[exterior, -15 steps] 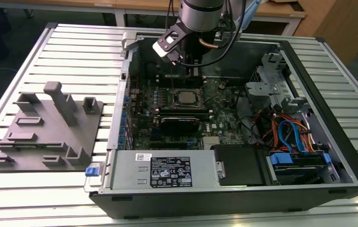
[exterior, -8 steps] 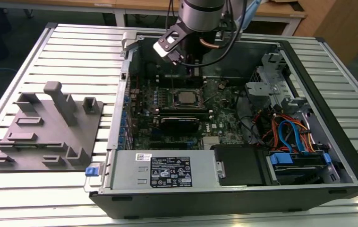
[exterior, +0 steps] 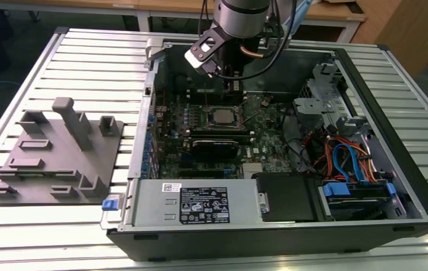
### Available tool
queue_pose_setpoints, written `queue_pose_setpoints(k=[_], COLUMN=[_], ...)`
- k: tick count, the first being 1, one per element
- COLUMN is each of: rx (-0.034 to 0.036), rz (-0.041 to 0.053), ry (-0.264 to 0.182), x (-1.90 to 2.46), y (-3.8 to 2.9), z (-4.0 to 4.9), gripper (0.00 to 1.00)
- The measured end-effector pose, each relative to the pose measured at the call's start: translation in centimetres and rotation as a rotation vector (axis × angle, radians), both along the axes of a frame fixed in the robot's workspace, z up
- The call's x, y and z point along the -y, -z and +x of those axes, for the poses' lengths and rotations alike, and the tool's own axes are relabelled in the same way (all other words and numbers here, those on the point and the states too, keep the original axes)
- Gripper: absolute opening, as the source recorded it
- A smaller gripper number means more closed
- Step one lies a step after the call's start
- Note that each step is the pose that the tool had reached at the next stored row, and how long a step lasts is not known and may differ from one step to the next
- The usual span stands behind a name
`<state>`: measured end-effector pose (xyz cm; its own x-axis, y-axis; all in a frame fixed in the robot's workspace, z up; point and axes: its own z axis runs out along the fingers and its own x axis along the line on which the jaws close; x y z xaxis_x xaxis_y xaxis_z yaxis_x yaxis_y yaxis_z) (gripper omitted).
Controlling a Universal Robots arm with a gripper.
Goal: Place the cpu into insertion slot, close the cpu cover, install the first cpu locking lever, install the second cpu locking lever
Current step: 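Close the cpu cover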
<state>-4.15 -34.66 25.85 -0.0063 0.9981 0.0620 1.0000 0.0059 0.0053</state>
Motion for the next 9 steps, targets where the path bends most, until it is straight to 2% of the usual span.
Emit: queue_pose_setpoints(k=[9], rx=[-0.0001], rz=[-0.0001], ry=[0.0], x=[0.0], y=[-0.04], z=[0.01], gripper=[0.11])
